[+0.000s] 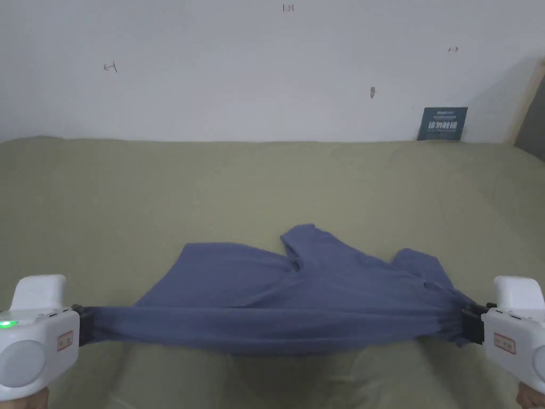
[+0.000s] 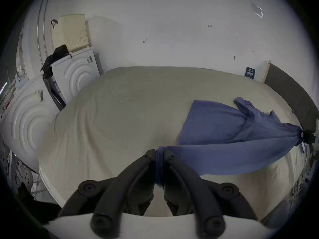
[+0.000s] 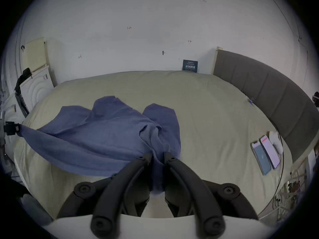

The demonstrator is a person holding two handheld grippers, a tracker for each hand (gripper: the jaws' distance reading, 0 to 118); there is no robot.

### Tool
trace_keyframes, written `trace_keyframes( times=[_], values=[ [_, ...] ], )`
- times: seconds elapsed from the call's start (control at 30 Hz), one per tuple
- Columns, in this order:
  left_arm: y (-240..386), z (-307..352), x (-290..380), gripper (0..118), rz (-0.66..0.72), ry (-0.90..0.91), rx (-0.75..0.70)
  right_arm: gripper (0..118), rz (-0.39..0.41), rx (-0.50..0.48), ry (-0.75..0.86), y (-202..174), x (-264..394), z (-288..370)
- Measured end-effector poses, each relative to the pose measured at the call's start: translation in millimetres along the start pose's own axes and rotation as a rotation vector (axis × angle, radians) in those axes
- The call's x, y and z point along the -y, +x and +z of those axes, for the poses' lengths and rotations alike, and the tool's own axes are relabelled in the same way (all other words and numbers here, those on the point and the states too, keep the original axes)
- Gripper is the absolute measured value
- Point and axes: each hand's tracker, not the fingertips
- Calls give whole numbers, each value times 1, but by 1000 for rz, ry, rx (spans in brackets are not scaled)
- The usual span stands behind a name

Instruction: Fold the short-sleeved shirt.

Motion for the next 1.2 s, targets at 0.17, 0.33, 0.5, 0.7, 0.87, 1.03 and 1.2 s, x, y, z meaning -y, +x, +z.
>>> trace_keyframes(
  times=[0.17,0.33,0.5,0.7,0.87,1.03,1.2],
  values=[
    [-3,1,47,9,3,-79,10,14,-24,-3,-48,-3,11,17],
    [-2,-18,74,9,20,-146,22,14,-8,19,-109,9,47,6],
    [-10,-29,77,10,70,-186,43,26,-30,52,-168,11,79,-21],
    [-20,-28,76,118,97,-234,73,113,-46,13,-185,6,76,-9],
    [-22,3,80,111,125,-158,36,111,49,-79,-94,-28,84,35],
    [-27,27,90,31,84,-146,35,12,48,-216,-6,-87,72,41],
    [-43,30,99,0,115,-165,52,8,104,-237,-9,-129,77,38]
  ],
)
